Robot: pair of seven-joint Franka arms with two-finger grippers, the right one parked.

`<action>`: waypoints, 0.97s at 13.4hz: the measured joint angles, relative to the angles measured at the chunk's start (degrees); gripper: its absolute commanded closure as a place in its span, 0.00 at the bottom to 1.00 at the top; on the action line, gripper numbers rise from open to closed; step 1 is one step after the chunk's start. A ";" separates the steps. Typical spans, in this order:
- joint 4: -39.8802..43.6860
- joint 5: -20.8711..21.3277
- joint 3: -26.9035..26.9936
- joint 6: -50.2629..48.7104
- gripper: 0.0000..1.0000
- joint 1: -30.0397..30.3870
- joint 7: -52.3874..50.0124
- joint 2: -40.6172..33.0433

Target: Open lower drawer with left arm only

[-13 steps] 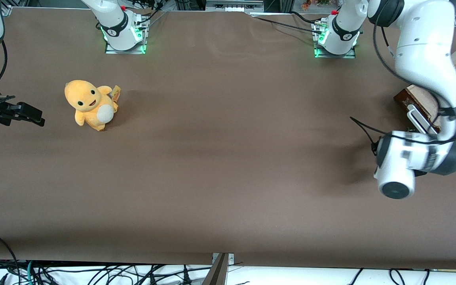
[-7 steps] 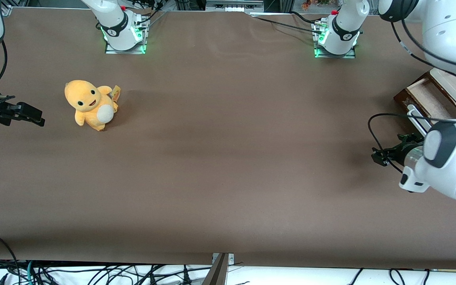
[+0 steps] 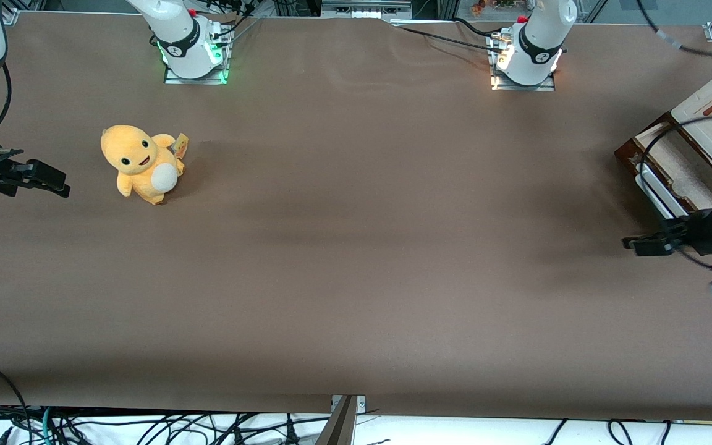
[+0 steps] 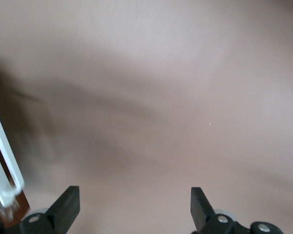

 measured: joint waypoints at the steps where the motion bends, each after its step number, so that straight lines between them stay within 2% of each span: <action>1: -6.30 0.12 0.84 4.06 0.00 -0.19 4.27 -4.88; 3: -15.47 0.44 3.35 7.42 0.00 -1.60 12.32 -13.26; 5: -19.25 3.78 4.25 7.67 0.00 -4.06 16.09 -17.92; 7: -20.01 6.23 4.03 7.79 0.00 -7.37 16.53 -19.65; 13: -20.25 6.59 3.82 8.03 0.00 -9.42 18.19 -20.99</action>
